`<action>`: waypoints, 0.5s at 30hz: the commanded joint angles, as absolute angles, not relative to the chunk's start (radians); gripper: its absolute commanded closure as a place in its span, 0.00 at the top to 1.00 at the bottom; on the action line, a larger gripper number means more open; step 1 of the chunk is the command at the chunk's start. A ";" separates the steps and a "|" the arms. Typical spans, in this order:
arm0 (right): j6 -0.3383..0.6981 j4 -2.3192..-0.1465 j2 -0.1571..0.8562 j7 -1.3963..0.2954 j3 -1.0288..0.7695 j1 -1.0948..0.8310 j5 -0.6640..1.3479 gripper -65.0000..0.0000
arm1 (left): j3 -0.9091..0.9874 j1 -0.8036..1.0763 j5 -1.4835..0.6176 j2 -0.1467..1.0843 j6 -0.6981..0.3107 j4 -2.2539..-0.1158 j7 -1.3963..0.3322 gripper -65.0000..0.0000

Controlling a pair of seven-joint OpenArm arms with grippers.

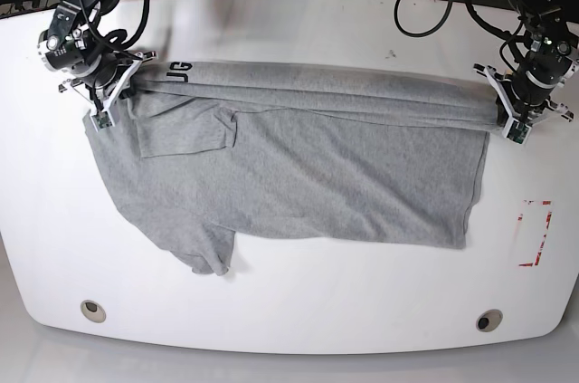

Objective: Fold the T-shirt properly
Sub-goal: 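Pull the shirt's collar edge with both grippers to smooth it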

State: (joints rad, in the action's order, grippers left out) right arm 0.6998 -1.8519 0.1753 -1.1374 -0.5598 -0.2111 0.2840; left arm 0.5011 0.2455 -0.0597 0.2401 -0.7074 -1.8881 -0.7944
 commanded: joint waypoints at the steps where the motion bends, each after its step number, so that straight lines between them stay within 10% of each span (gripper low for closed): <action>1: 0.698 -1.890 0.177 -1.125 -0.588 -0.223 0.289 0.10 | 0.506 0.249 -0.059 0.257 -0.698 -1.905 -0.782 0.01; 8: 0.698 -1.905 0.163 -1.125 -0.596 -0.277 0.289 0.37 | 0.503 0.285 -0.058 0.262 -0.698 -1.868 -0.785 0.03; 15: 0.698 -1.946 0.128 -1.132 -0.707 -0.341 0.369 0.68 | 0.496 0.298 -0.064 0.263 -0.698 -1.801 -0.785 0.51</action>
State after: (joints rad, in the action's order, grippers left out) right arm 0.6987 -1.9186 0.1284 -1.1366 -0.6697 -0.3340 0.3286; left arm 0.4892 0.3035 -0.0525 0.2455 -0.7040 -1.7916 -0.8017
